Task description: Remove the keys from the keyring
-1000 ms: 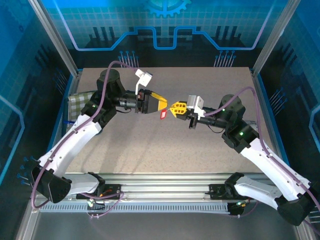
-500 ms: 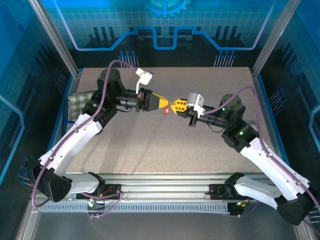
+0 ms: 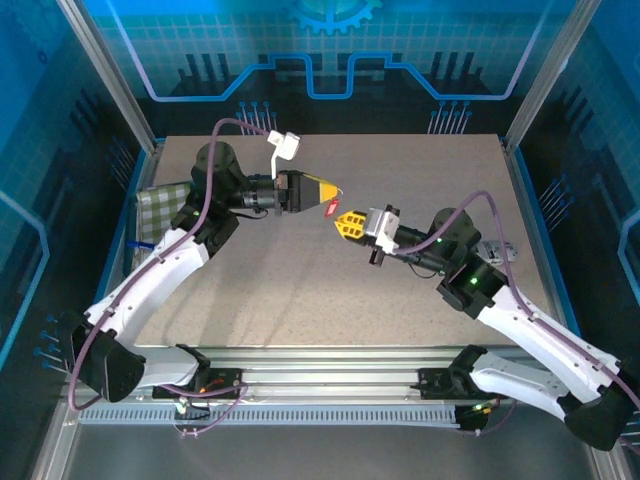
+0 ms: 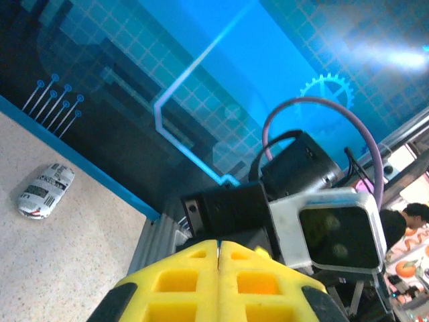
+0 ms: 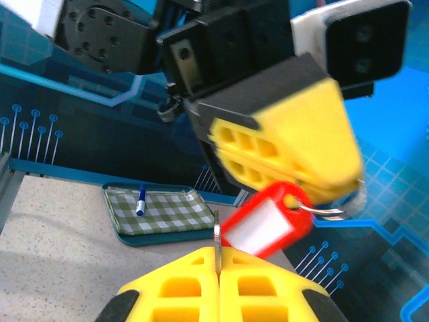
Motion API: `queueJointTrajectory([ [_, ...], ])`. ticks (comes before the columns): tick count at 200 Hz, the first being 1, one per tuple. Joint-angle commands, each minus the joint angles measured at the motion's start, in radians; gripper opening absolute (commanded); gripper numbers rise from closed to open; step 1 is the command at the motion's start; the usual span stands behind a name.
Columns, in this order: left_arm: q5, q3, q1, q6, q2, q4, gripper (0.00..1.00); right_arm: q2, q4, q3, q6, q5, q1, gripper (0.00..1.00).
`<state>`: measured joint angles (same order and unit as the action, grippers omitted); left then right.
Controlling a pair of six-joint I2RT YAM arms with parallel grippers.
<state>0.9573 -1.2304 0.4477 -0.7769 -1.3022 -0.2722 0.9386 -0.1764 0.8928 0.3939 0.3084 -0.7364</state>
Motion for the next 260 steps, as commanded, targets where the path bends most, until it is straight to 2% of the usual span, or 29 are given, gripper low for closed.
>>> queueJointTrajectory([
  [1,-0.037,0.015,-0.006,-0.041,-0.001,-0.068,0.00,-0.003,-0.031,0.005,0.082,-0.074,-0.042,0.00],
  [25,-0.107,0.028,-0.019,0.022,0.014,0.013,0.00,0.018,-0.010,0.018,0.035,-0.093,-0.032,0.00],
  [54,-0.228,0.046,-0.039,0.165,0.041,0.197,0.00,0.020,0.010,0.011,-0.070,-0.065,0.019,0.00],
  [107,-0.545,0.106,-0.040,0.323,0.076,0.446,0.00,0.020,0.048,-0.037,-0.277,-0.042,0.128,0.00],
  [147,-0.689,0.227,-0.040,0.313,0.030,0.455,0.00,0.025,0.059,-0.106,-0.374,-0.083,0.145,0.00],
  [172,-0.714,0.272,-0.044,0.299,-0.046,0.433,0.02,0.031,0.031,-0.162,-0.433,-0.100,0.156,0.00],
  [183,-0.731,0.273,-0.043,0.307,-0.091,0.448,0.04,0.034,0.020,-0.184,-0.445,-0.105,0.156,0.00],
  [213,-0.782,0.284,-0.048,0.295,-0.182,0.455,0.01,0.044,-0.002,-0.235,-0.474,-0.131,0.159,0.00],
  [260,-0.878,0.257,-0.056,0.291,-0.307,0.475,0.08,0.089,-0.020,-0.265,-0.512,-0.157,0.166,0.00],
])
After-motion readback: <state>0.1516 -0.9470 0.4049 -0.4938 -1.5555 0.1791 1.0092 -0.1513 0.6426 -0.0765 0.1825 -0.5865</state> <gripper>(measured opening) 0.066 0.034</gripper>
